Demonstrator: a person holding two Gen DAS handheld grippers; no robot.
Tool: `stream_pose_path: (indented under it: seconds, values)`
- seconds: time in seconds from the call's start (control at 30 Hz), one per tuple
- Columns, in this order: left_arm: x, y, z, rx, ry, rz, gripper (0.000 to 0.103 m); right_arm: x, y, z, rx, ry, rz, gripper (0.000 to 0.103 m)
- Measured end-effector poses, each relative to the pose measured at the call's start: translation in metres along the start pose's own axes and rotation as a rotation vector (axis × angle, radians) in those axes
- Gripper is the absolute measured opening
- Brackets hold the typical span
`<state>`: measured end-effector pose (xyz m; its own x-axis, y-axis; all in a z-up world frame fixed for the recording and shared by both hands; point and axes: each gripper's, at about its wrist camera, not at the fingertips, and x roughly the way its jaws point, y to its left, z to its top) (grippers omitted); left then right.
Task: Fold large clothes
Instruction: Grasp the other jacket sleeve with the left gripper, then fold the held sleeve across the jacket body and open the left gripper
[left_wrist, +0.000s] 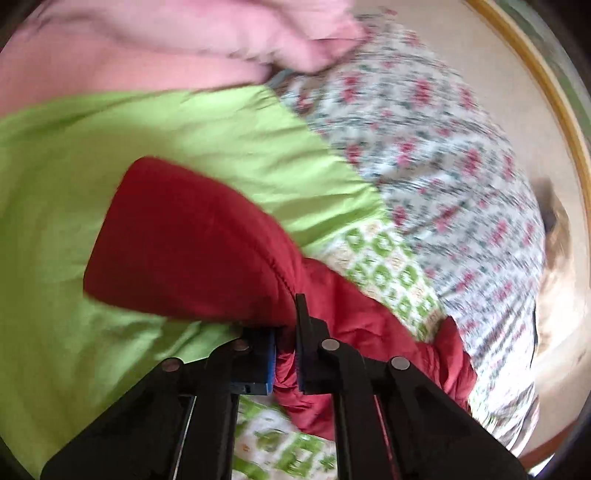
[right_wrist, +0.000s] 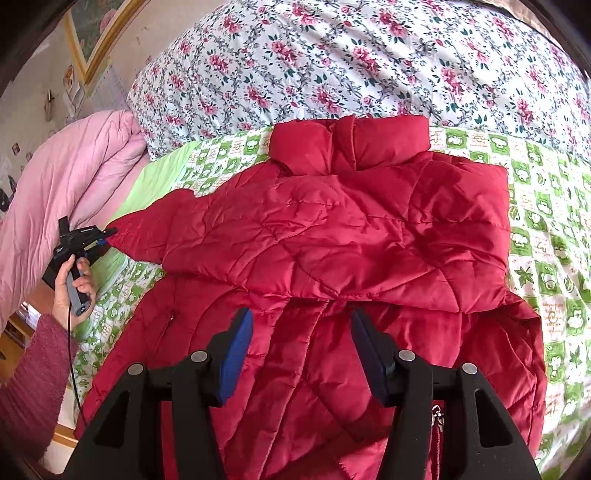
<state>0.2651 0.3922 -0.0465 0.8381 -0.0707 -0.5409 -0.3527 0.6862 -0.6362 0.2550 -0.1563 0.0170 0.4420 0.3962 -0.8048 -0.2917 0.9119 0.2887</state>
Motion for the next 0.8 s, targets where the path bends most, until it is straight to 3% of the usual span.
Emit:
stream_pose_path:
  seconds: [0.47,0.8]
  values:
    - [-0.025,-0.148,-0.056,0.334,0.039,-0.246,0.005,-0.010,-0.017,-0.003,0.053,-0.015,0.010,0.057]
    - [-0.012,-0.229,-0.116,0.498,0.137,-0.338,0.005,-0.019,-0.042,-0.005,0.112,-0.027,0.008,0.057]
